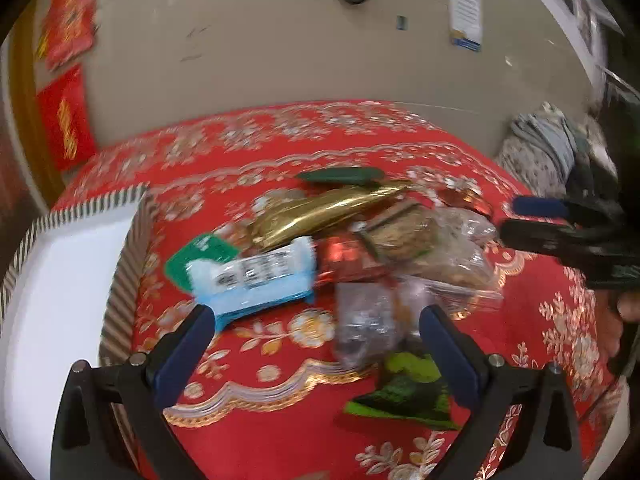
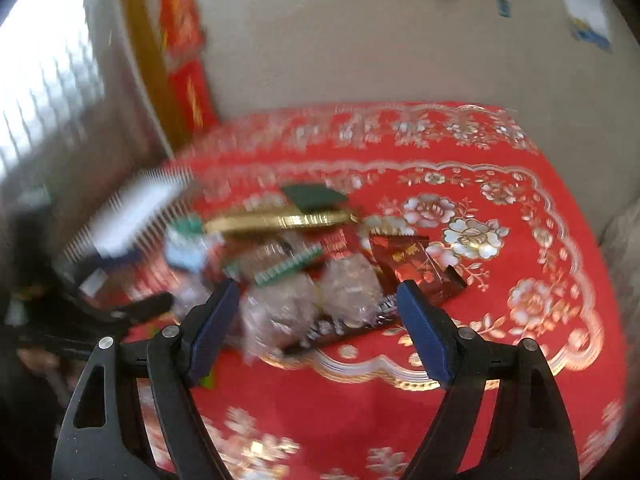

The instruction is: Organize snacks

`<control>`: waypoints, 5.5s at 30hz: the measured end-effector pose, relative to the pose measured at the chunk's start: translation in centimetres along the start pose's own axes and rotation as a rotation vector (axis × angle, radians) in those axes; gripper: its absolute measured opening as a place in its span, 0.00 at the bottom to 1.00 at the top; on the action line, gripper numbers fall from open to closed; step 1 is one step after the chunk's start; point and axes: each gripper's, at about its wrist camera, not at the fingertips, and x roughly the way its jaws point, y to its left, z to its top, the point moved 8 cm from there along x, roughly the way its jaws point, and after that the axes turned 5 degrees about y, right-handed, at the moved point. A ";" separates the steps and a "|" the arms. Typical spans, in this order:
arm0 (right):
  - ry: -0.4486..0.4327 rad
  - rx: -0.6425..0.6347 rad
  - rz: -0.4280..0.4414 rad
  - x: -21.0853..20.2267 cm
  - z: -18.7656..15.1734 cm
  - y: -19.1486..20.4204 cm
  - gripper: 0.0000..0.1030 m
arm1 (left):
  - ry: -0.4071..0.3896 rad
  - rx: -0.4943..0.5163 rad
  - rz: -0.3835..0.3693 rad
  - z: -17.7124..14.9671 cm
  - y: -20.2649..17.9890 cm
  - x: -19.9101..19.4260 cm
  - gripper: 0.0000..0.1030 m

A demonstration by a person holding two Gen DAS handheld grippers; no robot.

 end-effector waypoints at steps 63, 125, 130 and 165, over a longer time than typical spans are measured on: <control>-0.086 -0.216 0.311 2.9 5.8 27.0 0.43 | -0.151 -0.389 0.235 -6.8 22.5 -13.5 0.42; -0.027 -0.057 -0.192 -1.9 -1.4 -6.3 0.69 | 0.069 0.081 -0.130 0.2 -2.8 -0.2 1.00; 0.039 -0.053 -0.153 1.8 1.1 -7.0 0.69 | 0.085 -0.037 -0.192 0.4 -1.6 1.6 1.00; -0.222 0.282 0.123 -2.7 -2.5 -4.0 0.34 | 0.111 0.332 -0.133 -3.2 -7.1 0.8 0.68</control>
